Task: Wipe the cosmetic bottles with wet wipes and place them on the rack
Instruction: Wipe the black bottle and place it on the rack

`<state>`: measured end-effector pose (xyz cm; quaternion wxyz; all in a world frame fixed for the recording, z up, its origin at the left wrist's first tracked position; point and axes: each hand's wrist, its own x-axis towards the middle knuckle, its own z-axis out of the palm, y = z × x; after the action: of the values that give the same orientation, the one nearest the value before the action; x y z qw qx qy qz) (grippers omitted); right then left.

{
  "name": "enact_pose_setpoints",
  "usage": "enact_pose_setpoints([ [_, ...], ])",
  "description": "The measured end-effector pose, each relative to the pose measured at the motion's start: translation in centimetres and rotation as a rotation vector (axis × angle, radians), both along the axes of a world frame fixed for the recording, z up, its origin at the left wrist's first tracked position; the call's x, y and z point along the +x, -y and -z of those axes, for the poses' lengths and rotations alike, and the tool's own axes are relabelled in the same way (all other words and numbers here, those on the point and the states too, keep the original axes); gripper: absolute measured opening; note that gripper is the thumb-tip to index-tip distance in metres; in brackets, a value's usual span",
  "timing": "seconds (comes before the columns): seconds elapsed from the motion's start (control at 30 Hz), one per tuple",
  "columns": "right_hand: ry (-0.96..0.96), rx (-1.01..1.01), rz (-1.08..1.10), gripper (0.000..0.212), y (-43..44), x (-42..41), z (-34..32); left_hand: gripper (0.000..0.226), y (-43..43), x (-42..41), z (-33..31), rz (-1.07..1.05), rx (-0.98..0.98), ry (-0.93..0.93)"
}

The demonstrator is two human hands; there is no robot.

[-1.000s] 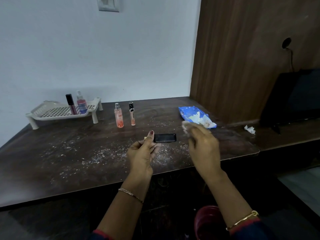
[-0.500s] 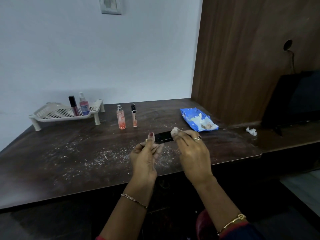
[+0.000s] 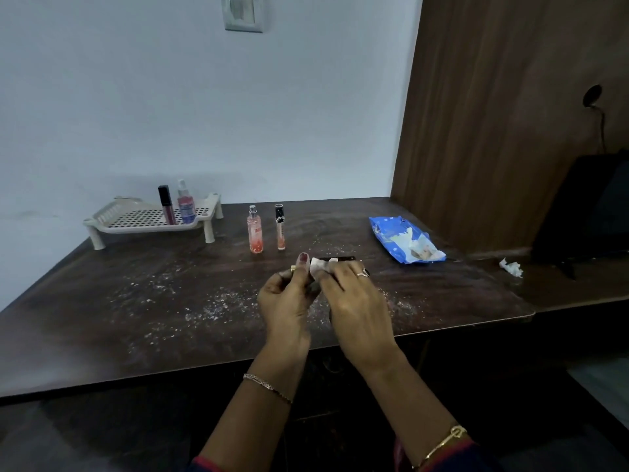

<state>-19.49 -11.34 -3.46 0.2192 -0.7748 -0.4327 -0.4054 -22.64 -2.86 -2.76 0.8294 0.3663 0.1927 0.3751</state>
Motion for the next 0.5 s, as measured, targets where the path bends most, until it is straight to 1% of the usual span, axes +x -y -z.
enact_pose_setpoints([
  [0.07, 0.009, 0.015, 0.007, 0.031, 0.8, 0.3, 0.2, 0.023, -0.6, -0.5, 0.3, -0.008, -0.016, -0.002],
  [0.2, -0.082, 0.075, 0.065, 0.035, 1.3, 1.0, 0.0, 0.022, -1.0, -1.3, 0.5, -0.027, -0.001, -0.037],
  [0.27, -0.089, 0.078, 0.078, 0.034, 0.2, 0.6, -0.3, 0.023, -0.9, -1.5, 0.2, -0.036, -0.012, -0.041],
  [0.37, -0.021, 0.016, -0.023, 0.029, -2.1, -0.9, -0.1, 0.024, -1.3, -1.8, -0.3, -0.031, -0.058, -0.018],
  [0.43, 0.048, -0.041, -0.107, 0.025, -2.6, -1.2, 0.4, 0.018, -2.3, -2.3, -0.4, -0.024, -0.120, -0.053],
  [0.5, 0.050, -0.012, -0.111, 0.022, -2.1, 0.0, 1.1, 0.022, -3.4, -2.9, -0.5, -0.011, -0.194, -0.094],
])
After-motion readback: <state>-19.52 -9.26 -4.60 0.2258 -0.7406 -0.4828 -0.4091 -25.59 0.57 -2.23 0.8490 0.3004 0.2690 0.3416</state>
